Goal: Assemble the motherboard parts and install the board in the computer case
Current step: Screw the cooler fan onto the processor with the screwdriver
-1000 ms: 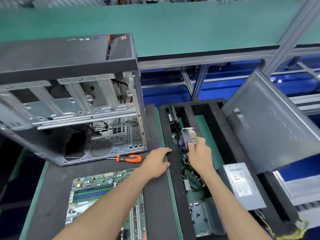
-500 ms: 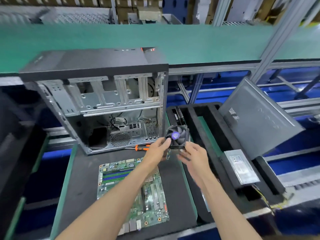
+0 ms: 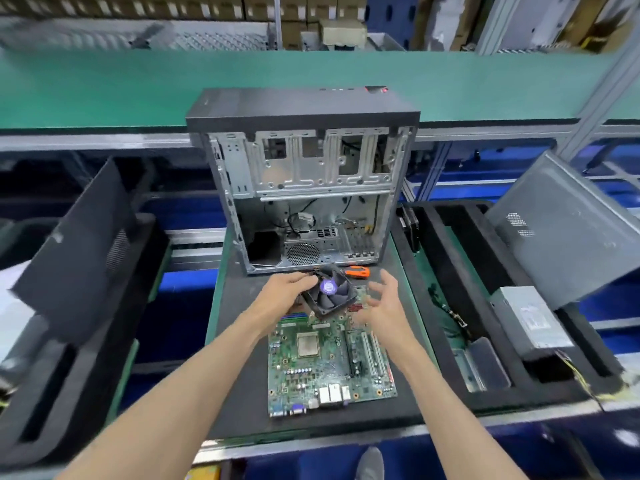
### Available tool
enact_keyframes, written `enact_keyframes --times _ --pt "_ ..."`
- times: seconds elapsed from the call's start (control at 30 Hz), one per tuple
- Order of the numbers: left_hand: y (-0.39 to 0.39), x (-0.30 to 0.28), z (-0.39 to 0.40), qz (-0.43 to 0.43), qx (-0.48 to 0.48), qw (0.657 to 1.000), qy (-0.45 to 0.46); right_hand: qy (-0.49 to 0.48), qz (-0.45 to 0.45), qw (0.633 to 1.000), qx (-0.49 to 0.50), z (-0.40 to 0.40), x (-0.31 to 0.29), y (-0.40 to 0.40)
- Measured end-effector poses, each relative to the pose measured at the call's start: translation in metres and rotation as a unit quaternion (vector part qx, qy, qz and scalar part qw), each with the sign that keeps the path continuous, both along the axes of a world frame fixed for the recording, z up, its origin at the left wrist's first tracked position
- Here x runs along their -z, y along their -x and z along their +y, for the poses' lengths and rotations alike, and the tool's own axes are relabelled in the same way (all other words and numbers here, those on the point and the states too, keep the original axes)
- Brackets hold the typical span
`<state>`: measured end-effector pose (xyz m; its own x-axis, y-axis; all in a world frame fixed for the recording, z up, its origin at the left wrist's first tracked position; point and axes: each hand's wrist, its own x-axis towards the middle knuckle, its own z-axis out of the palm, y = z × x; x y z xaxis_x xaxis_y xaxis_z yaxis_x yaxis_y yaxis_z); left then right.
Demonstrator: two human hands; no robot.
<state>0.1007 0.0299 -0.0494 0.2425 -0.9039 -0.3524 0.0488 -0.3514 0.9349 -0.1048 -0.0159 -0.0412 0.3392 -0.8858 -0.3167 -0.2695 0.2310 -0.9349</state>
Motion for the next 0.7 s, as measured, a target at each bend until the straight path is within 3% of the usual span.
enact_keyframes --times 0.03,0.1,0.17,0.2,0.37,0.5,0.7 --pt "-0.006 -0.001 0.004 -0.016 0.011 1.000 -0.003 0.103 0.069 0.991 -0.052 0.001 0.000 0.000" --pt "-0.012 -0.004 0.010 -0.049 0.035 0.998 -0.013 0.268 0.186 0.926 -0.187 0.003 0.001 -0.007" --pt "-0.013 -0.007 0.013 -0.084 0.070 0.994 -0.020 0.343 0.255 0.859 -0.282 0.005 0.001 -0.020" --pt "-0.014 -0.009 0.014 -0.096 0.087 0.991 -0.019 0.362 0.269 0.842 -0.298 0.006 0.000 -0.026" --pt "-0.026 -0.008 0.029 -0.081 0.123 0.989 -0.020 0.361 0.230 0.859 -0.281 0.007 0.004 -0.035" --pt "-0.046 0.008 0.048 0.034 0.023 0.999 -0.032 0.351 0.242 0.864 -0.269 0.005 0.008 -0.032" --pt "-0.054 0.025 0.067 0.030 -0.032 0.999 0.002 0.336 0.279 0.859 -0.269 0.003 0.018 -0.031"
